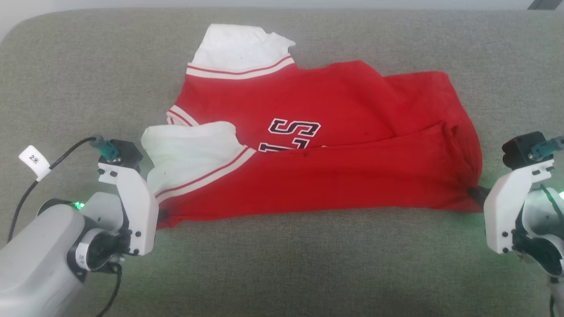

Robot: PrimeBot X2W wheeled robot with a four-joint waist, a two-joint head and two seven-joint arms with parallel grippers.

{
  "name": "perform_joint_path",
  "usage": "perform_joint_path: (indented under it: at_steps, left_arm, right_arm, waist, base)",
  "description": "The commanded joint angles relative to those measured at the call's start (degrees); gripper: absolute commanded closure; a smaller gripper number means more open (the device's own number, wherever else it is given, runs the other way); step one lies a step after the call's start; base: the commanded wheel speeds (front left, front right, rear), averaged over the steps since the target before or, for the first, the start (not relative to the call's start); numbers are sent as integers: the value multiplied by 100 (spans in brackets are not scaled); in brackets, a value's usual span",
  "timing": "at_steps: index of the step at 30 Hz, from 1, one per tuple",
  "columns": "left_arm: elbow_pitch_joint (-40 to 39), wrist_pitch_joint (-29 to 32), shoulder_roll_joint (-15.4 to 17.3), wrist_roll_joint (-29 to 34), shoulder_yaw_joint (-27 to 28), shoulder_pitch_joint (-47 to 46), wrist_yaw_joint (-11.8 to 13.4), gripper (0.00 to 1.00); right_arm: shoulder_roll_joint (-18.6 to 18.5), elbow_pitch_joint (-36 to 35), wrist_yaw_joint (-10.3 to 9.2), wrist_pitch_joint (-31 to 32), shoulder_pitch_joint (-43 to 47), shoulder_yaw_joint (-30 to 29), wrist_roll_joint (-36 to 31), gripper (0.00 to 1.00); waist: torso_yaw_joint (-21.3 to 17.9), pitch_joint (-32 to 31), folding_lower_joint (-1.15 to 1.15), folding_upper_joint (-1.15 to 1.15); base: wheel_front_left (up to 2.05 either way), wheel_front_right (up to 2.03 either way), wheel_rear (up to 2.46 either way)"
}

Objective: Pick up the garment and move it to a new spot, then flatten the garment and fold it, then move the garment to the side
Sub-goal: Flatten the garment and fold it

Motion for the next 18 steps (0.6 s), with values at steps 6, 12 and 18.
perform_joint_path:
  at_steps: [6,12,18]
  left_arm:
    - [-607,170,370,19,34,342,307,100]
    - [-1294,246,702,-73,112,762,696,100]
    - [-1807,282,941,-131,114,1177,1019,100]
  right_arm:
    - [-371,-611,-14,412,385,43,243,100]
    - [-580,-1110,-14,740,857,-140,449,100]
    - [-624,-1345,-14,967,1345,-347,564,100]
  waist:
    - [12,-47,0,0]
    - [8,-47,0,0]
    - [22,-22,0,0]
  base:
    - [0,0,0]
    - [0,0,0]
    - [0,0,0]
